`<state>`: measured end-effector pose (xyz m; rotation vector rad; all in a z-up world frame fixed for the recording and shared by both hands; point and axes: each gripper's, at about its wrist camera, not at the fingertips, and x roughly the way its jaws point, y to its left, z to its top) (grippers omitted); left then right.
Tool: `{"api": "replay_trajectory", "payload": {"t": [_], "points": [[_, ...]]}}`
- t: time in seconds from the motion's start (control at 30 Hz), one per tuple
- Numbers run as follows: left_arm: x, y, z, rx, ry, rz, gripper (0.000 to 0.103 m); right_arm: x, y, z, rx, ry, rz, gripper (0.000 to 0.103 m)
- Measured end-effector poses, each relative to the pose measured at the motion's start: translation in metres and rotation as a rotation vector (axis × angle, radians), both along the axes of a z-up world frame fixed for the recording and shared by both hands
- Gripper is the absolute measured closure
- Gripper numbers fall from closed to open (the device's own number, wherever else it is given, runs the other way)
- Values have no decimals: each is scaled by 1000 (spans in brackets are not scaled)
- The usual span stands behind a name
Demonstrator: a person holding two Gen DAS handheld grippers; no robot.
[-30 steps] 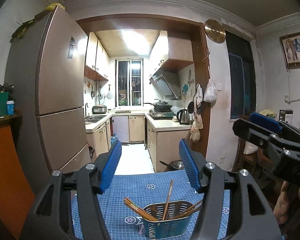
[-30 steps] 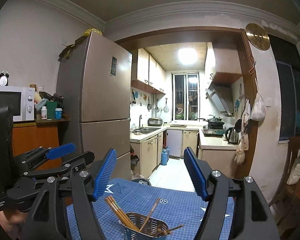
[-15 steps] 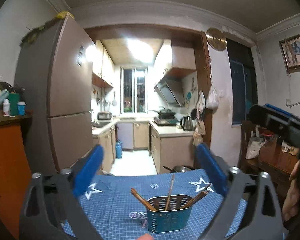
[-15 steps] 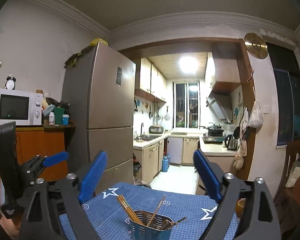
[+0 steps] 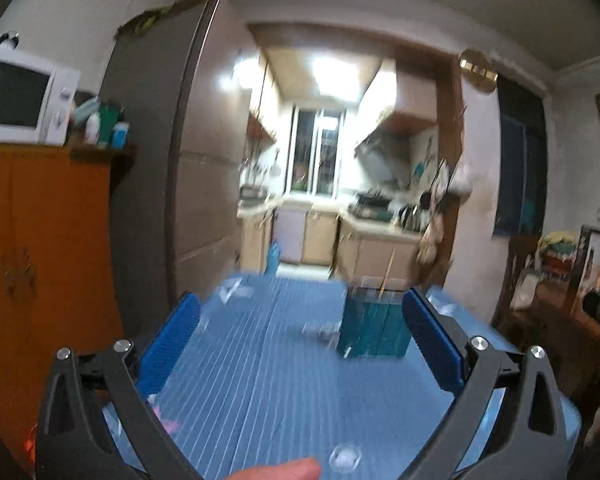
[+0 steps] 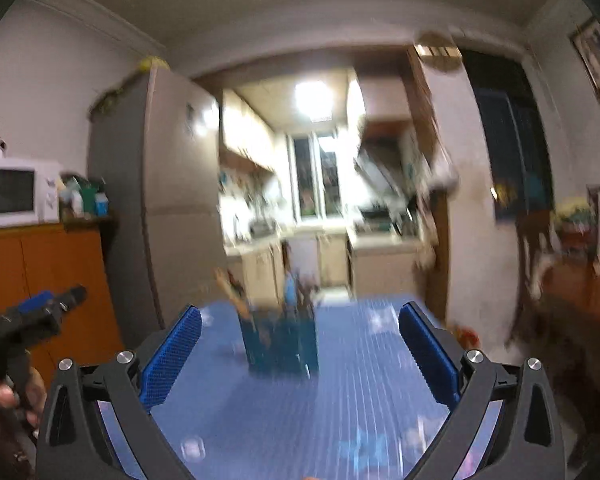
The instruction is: Organize utensils
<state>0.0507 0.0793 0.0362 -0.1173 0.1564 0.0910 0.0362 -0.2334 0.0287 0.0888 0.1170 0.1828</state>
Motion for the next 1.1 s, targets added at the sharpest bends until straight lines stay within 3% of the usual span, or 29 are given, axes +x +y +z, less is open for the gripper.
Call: {"api": "replay_trajectory", "payload": {"t": [0.13, 0.27, 1.1], "points": [[3, -1, -41, 16, 136, 69, 6, -3, 1, -55, -7, 128, -23, 5], [-4, -2, -59, 32, 170, 71, 6, -6, 3, -79, -18, 168, -40, 5], [-43, -25, -44, 68, 102, 82, 6, -31, 3, -65, -19, 156, 4, 5]]}}
